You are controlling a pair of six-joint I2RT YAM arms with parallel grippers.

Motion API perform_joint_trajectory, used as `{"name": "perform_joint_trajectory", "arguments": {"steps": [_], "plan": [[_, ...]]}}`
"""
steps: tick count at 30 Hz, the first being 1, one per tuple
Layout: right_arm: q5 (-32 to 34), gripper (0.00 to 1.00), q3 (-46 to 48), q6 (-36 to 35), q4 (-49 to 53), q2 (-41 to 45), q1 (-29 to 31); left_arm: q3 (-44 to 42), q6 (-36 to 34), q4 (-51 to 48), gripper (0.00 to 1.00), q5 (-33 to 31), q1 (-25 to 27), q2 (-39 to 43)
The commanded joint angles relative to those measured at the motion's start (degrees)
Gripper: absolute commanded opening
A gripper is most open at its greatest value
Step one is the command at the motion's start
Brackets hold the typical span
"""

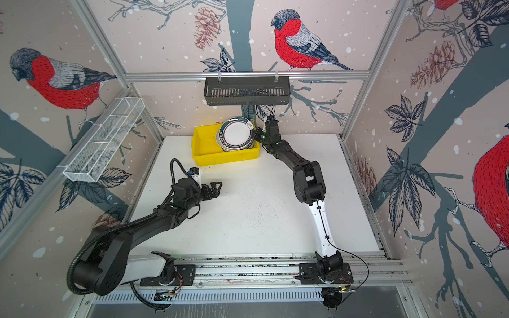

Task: Place the plates into the plastic bin on the countertop
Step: 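Lower the green-and-red-rimmed plate into the bin and open the right gripper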

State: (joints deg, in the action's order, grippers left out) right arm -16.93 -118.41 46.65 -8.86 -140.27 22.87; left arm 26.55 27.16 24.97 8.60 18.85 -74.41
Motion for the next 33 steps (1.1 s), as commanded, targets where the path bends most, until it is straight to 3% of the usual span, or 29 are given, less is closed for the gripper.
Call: {"name": "perform_joint_trajectory", "arguments": {"steps": [1, 8, 17, 25, 33], "plan": [[-1.0, 0.01, -1.4, 1.4, -1.7, -1.0, 0.0, 0.1, -0.1, 1.6, 0.97, -0.6, -0.1, -0.1], [-0.4, 0.15, -3.4, -0.3, 1.1, -1.8, 0.2, 0.3, -0.2, 1.6, 0.97, -0.6, -0.1, -0.6], [-0.4, 0.53, -4.9, -2.4, 3.1, -2.7, 0.5, 0.4, -0.2, 1.5, 0.97, -0.6, -0.1, -0.8], [0.4, 0.56, -3.5, -4.2, 4.3, -0.7, 0.2, 0.3, -0.2, 1.6, 0.97, -0.6, -0.1, -1.0], [8.4, 0.57, 10.3, -10.7, 2.8, 14.2, 1.4, 0.3, -0.2, 1.5, 0.97, -1.0, -0.1, -0.6]]}}
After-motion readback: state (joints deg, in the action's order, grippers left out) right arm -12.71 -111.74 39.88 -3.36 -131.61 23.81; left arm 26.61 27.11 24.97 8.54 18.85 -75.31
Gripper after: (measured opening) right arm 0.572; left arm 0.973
